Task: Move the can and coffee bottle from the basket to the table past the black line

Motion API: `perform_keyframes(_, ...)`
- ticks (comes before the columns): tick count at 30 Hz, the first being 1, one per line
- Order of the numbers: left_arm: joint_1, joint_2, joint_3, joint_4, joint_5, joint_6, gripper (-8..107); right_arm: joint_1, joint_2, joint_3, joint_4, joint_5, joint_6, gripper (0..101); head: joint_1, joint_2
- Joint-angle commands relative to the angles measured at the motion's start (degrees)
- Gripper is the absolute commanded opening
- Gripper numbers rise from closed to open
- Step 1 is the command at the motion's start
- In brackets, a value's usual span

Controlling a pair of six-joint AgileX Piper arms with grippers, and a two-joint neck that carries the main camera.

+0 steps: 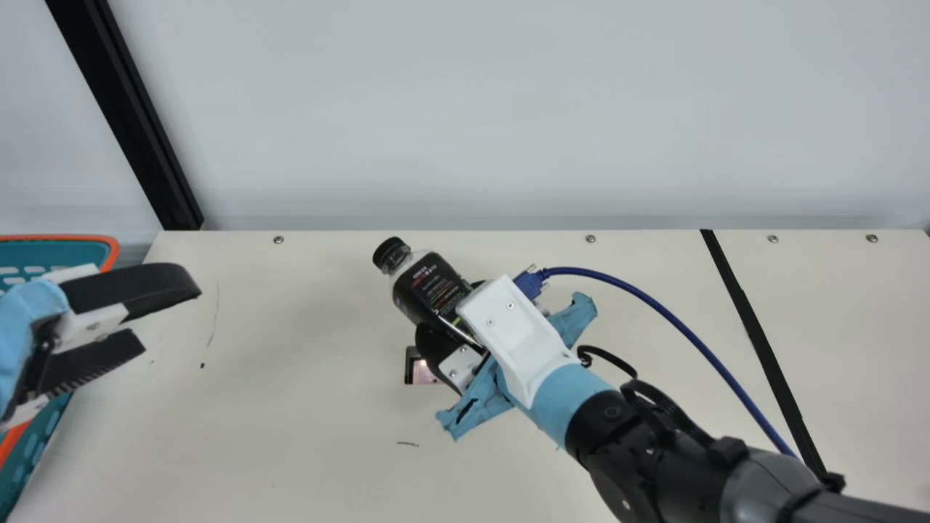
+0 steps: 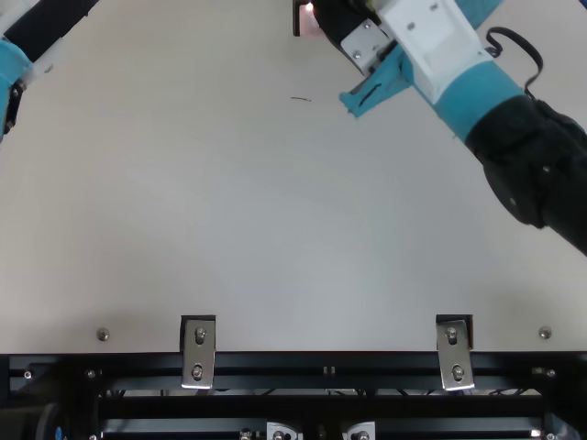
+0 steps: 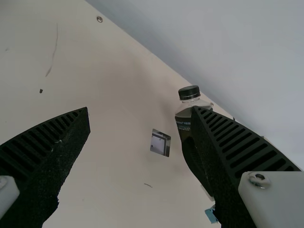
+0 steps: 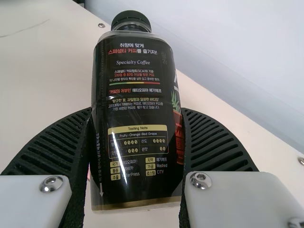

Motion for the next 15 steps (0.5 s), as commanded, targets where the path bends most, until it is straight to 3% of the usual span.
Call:
perform_keyframes(1, 0.0, 0.0, 0.0, 0.0, 0.0, 0.0, 90, 0.09, 0.99, -1.17, 0.07, 0.37, 0.14, 0, -0.81, -0.41)
perform_keyframes(9, 0.0, 0.0, 0.0, 0.0, 0.0, 0.0, 90, 0.34, 3.5, -4.21, 1.57, 1.47, -0.69, 0, -0.81, -0.41)
perform_keyframes(15, 0.0, 0.0, 0.0, 0.0, 0.0, 0.0, 90, -0.52, 3.18, -4.33, 3.03, 2.05, -2.41, 0, -0.81, -0.41)
